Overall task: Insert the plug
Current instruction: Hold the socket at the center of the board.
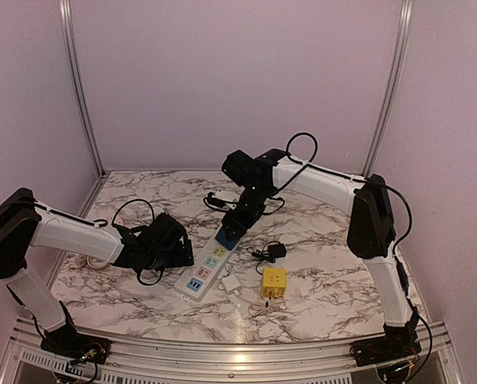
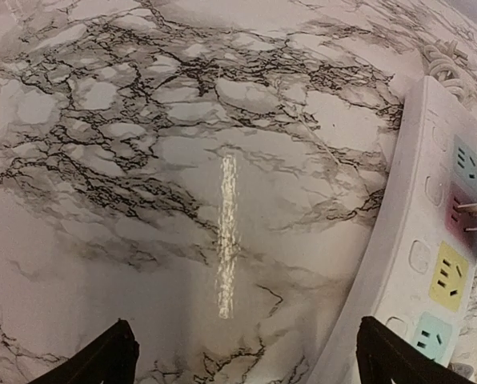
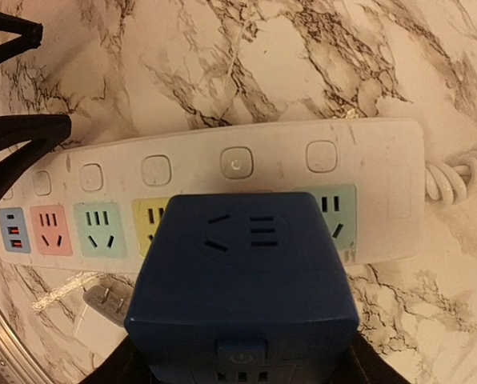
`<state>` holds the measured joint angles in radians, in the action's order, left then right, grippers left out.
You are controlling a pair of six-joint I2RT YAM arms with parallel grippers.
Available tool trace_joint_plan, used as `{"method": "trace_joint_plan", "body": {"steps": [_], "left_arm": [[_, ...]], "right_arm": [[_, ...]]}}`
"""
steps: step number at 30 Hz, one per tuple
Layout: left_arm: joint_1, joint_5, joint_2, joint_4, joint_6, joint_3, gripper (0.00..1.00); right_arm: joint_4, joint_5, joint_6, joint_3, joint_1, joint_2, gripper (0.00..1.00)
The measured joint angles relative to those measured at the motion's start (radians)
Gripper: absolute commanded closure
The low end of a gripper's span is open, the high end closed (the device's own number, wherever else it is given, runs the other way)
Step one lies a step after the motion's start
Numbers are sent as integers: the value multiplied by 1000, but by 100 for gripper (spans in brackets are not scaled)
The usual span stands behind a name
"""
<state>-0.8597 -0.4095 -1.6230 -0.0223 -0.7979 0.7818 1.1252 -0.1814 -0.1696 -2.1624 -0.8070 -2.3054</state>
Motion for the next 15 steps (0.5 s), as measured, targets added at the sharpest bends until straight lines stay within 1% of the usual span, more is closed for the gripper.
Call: {"method": "trace_joint_plan", "body": {"steps": [6, 9, 15], "left_arm": [[5, 37, -44, 34, -5, 14, 11], [5, 54, -47, 51, -6, 14, 18], [5, 93, -47, 95, -5, 13, 28]], "right_arm": [[2, 10, -6, 9, -7, 0, 100], [2, 12, -7, 9, -7, 0, 100], [2, 13, -7, 9, -8, 0, 100]]}}
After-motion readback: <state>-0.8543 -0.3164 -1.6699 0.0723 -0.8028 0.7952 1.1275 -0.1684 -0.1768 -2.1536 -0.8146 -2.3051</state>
